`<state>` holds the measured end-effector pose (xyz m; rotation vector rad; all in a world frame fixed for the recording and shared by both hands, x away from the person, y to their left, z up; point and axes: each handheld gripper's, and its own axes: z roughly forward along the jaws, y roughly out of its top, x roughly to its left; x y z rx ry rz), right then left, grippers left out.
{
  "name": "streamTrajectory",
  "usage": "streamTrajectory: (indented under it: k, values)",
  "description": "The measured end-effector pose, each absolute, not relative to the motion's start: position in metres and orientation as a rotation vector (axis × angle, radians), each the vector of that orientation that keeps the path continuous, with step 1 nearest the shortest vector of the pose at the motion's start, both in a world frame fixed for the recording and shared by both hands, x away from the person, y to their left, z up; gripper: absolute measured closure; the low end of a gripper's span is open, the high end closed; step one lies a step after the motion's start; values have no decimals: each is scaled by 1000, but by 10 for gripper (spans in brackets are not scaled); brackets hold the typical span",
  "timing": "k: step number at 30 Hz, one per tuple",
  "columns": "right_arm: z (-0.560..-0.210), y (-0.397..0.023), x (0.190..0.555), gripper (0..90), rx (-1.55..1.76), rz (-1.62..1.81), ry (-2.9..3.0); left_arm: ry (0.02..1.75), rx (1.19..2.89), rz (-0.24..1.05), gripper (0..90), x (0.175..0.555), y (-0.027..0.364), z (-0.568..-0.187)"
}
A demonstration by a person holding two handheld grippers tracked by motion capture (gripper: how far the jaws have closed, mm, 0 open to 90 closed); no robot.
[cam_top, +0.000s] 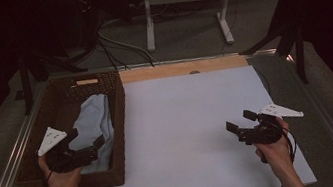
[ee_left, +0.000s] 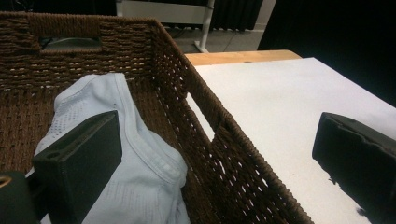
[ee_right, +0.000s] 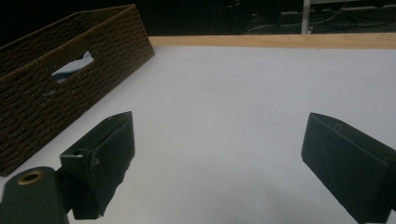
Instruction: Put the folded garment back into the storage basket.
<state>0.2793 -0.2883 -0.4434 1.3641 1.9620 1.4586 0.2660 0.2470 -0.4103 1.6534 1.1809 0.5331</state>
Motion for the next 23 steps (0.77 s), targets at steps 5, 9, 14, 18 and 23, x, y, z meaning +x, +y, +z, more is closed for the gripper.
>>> streamTrajectory:
  k: [5, 9, 14, 18, 23]
  values:
    - [-444, -292, 279, 100, 1370, 1458, 1948, 1181, 1645, 529, 32, 265, 247, -411]
    - [-445, -294, 278, 100, 1379, 1454, 1939, 1181, 1642, 522, 32, 265, 248, -411]
    - [-447, -296, 276, 100, 1386, 1458, 1929, 1185, 1629, 518, 32, 265, 249, -411]
    - [-447, -296, 276, 100, 1383, 1458, 1927, 1185, 1626, 517, 32, 265, 250, -411]
    - [-447, -297, 276, 100, 1379, 1458, 1923, 1185, 1628, 516, 32, 265, 250, -411]
